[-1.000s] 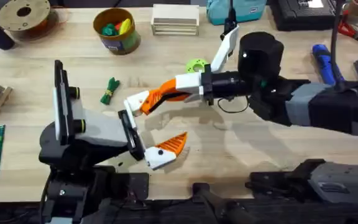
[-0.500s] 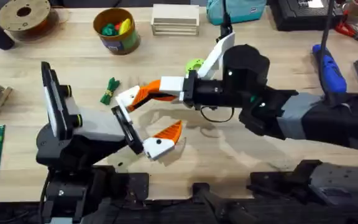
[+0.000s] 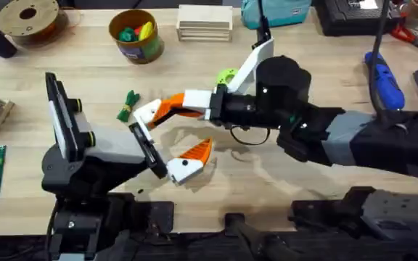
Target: Pick up the gripper from the table and insert it into the empty holder that is missing its gripper. Then pick up a screw, insert it into the mounting hole, and use the screwdriver to tighten it. Finally, clean up the table by picking up the vegetable and placing it into the bucket.
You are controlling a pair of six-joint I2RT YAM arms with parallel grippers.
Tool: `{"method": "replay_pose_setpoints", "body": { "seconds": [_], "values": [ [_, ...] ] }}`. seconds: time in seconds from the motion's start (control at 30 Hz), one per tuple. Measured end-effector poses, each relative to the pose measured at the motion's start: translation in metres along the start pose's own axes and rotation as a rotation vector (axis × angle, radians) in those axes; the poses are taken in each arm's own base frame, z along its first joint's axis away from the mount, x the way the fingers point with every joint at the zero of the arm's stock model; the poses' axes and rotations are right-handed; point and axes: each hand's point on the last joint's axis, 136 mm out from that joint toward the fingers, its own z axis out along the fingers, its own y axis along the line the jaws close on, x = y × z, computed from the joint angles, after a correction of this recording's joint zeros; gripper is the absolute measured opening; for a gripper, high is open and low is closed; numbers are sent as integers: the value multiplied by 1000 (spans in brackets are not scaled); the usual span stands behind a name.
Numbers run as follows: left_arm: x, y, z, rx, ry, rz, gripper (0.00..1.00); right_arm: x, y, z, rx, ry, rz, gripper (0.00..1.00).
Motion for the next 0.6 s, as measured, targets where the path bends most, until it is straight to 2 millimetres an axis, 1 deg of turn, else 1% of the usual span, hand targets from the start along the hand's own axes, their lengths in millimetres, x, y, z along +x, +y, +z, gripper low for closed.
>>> {"method": "replay_pose_setpoints", "body": {
  "seconds": [0.53, 0.57, 0.6],
  "values": [
    [0, -1, 0, 6, 0, 2, 986, 3, 2, -2, -21, 42, -7, 13],
    [0, -1, 0, 8, 0, 11, 986, 5, 3, -4, -34, 62, -10, 124],
    [0, -2, 0, 10, 0, 14, 986, 6, 3, -4, -35, 68, -12, 168]
  ]
}}
